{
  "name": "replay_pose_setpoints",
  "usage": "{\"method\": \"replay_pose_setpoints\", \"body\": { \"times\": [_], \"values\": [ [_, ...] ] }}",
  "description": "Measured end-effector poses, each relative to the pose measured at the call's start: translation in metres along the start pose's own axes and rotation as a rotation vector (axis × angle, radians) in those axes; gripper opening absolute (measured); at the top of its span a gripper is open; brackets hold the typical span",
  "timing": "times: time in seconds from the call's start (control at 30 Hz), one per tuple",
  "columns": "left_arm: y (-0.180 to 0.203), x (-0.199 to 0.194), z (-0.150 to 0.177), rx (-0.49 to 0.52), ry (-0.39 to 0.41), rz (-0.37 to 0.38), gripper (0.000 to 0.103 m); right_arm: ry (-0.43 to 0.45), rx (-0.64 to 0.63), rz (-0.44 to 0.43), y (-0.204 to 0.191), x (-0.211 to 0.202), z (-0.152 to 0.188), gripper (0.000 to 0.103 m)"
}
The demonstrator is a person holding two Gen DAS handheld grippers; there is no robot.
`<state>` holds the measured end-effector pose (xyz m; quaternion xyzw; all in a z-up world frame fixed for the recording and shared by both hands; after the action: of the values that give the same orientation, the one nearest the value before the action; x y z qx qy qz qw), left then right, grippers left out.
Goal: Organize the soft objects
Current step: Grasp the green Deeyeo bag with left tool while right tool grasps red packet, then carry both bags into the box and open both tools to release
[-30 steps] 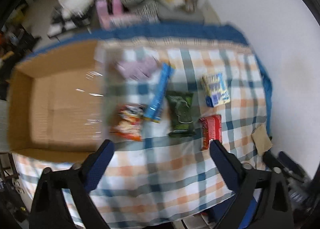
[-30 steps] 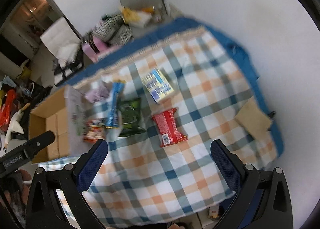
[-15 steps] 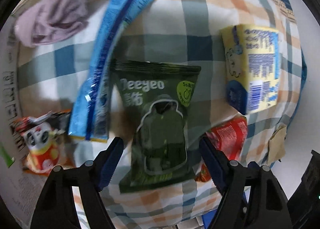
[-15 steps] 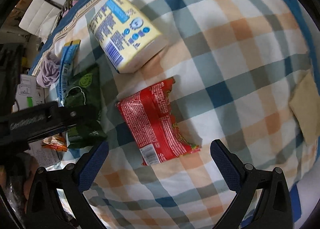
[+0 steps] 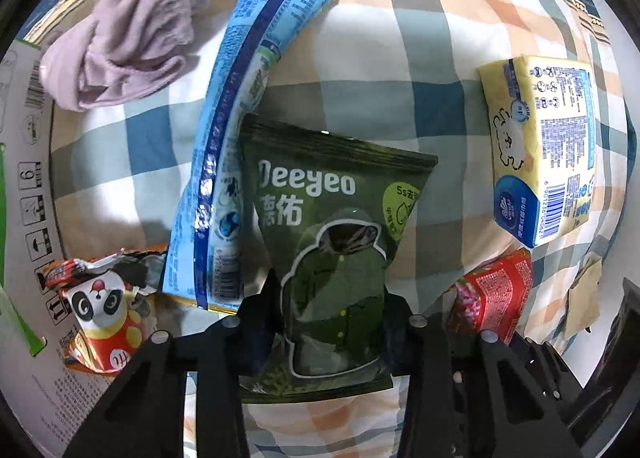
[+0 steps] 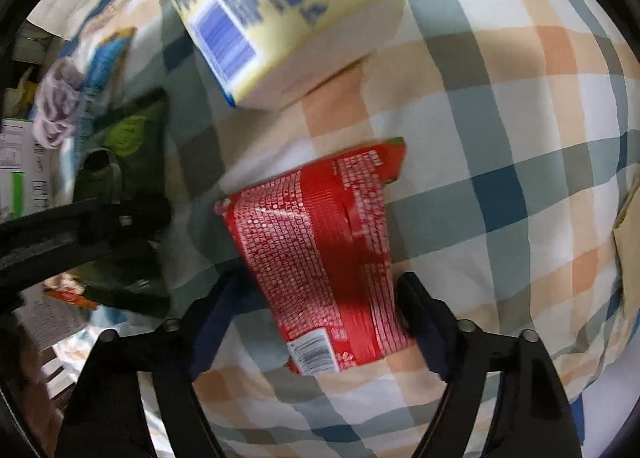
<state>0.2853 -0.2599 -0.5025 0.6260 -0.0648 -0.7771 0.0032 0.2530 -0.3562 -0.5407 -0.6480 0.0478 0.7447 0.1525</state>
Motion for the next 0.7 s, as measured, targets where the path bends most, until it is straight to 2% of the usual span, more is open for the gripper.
{"method": "replay_pose_setpoints", "body": {
  "times": [0.03, 0.1, 0.2, 0.37, 0.67, 0.7],
  "values": [
    [0.003, 0.000, 0.000, 0.001, 0.009, -0.006, 0.036, 0.008, -0.001, 0.011, -0.001, 0.000, 0.000, 0.073],
    [0.005, -0.004, -0.001, 0.009, 0.022, -0.024, 0.035, 0.008, 0.003, 0.026, -0.001, -0.001, 0.003, 0.058],
    [0.010, -0.007, 0.010, 0.007, 0.039, -0.030, 0.033, 0.002, 0.034, -0.006, -0.001, -0.006, 0.008, 0.052],
    [0.015, -0.021, 0.023, 0.007, 0.066, -0.013, 0.033, 0.024, 0.038, 0.005, 0.003, -0.024, 0.020, 0.049],
    [0.019, -0.075, 0.057, 0.032, 0.174, 0.044, 0.033, 0.092, 0.017, 0.001, 0.011, -0.089, 0.059, 0.049],
    [0.015, -0.080, 0.062, 0.034, 0.187, 0.054, 0.033, 0.101, 0.013, -0.001, 0.009, -0.107, 0.062, 0.049]
  ]
}}
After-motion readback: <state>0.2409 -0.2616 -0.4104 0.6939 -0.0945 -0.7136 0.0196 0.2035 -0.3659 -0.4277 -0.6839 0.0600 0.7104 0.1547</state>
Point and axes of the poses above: each gripper's, at about its wrist camera, not at the fingertips, and x roughly the way its jaws point, y to its right, z to its underside, the point moved 10 cm from there along x, roughly the way its jaws point, and after that the axes turned 2 degrees about -z, right-handed, at the moved point
